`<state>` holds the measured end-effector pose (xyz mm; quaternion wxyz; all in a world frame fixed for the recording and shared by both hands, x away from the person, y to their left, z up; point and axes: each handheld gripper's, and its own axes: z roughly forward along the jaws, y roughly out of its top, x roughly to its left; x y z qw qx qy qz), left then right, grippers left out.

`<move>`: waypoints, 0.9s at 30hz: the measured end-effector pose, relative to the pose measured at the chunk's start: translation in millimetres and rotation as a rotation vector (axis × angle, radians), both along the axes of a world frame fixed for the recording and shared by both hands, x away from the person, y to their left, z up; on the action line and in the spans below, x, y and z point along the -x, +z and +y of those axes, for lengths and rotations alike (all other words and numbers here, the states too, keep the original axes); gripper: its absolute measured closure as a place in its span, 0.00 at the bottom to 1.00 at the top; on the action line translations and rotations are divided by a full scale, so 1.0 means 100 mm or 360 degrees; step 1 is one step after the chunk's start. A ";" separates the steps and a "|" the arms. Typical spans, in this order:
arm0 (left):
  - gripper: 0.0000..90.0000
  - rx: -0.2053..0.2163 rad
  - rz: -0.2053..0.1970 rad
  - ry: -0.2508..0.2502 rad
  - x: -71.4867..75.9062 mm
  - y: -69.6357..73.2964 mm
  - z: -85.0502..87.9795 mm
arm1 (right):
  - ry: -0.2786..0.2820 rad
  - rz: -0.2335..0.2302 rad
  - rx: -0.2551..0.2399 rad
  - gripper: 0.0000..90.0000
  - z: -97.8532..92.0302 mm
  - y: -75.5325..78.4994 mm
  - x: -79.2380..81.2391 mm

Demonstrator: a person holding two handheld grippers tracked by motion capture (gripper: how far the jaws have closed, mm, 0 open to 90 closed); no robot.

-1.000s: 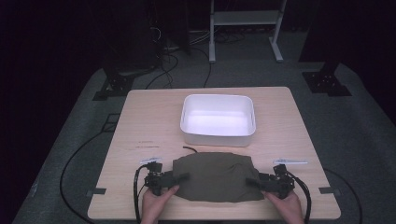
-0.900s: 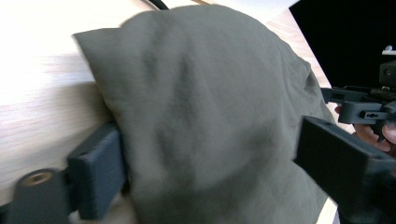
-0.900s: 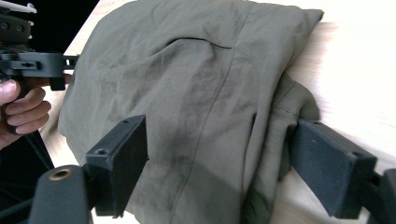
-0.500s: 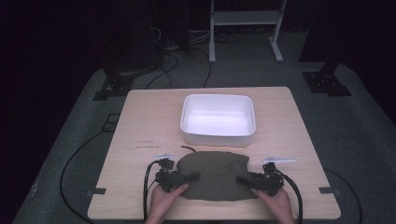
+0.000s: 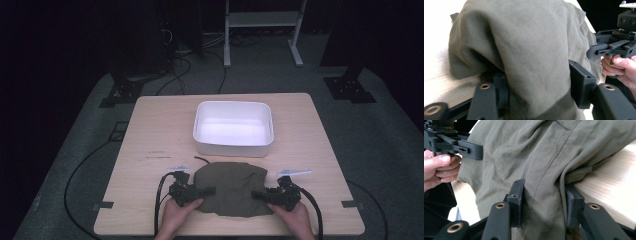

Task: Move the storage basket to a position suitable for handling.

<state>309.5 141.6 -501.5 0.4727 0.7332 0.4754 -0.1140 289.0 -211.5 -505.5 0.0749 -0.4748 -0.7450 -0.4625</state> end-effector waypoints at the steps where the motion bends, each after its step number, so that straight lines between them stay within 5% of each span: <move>1: 0.54 0.0002 -0.0002 -0.0022 0.00 -0.01 -0.01 | 0.0008 0.0000 -0.0005 0.67 0.01 -0.01 0.00; 11: 0.68 0.0064 0.0025 -0.0065 -0.02 -0.06 0.01 | 0.0019 0.0007 -0.0051 0.77 0.01 -0.02 0.00; 15: 0.70 0.0160 0.0059 -0.0080 -0.02 -0.10 0.05 | 0.0034 0.0008 -0.0113 0.79 0.01 -0.02 0.01; 27: 0.71 0.0184 0.0017 -0.0106 0.01 -0.05 0.09 | 0.0075 -0.0017 -0.0201 0.80 0.02 0.02 0.05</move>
